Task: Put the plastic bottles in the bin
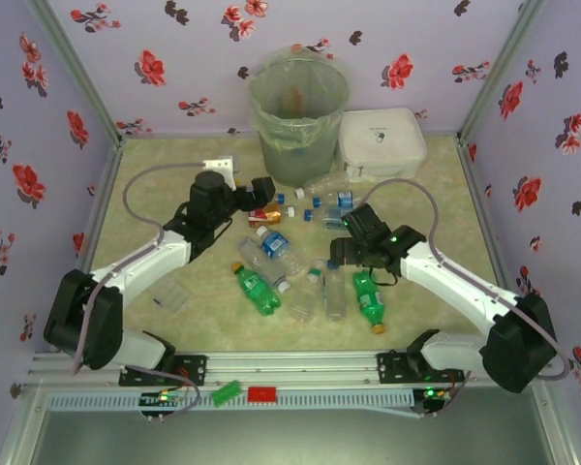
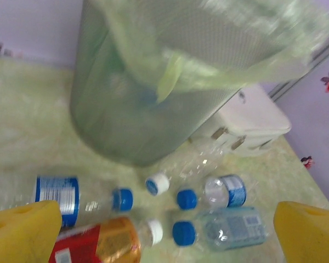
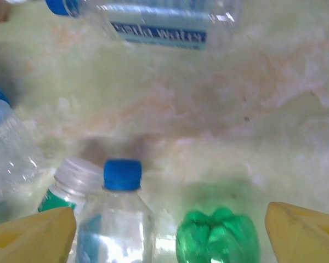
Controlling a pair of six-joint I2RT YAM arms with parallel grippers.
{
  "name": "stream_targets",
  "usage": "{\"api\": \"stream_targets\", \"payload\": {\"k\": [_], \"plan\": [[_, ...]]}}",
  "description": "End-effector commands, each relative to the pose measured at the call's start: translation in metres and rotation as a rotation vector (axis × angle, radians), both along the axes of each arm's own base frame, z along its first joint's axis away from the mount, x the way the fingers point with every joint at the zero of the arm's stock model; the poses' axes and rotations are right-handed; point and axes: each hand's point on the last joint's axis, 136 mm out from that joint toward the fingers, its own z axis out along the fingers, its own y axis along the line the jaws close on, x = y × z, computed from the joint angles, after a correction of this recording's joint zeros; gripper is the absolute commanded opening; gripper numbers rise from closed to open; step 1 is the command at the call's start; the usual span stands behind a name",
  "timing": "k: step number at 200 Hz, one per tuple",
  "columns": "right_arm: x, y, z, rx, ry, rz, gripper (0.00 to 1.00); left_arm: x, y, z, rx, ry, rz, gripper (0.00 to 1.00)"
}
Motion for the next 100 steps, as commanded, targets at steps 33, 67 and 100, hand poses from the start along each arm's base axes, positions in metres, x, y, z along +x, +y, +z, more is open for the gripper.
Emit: {"api": "stream_targets", "payload": {"k": [33,67,100], "plan": [[-0.053,-0.040,-0.029,-0.079,0.191,-0.135,0.83,0.012,-0.024,-0.027,-0.218,0.077,-0.001,0.99],[-0.060,-0.042,-0.048,-0.062,0.211,-0.157,0.80,0.013,-0.038,-0.038,-0.213,0.106,-0.041,1.00],[-0.064,-0.036,-0.070,-0.035,0.249,-0.166,0.78,0.010,-0.038,-0.045,-0.204,0.124,-0.041,0.99]]}}
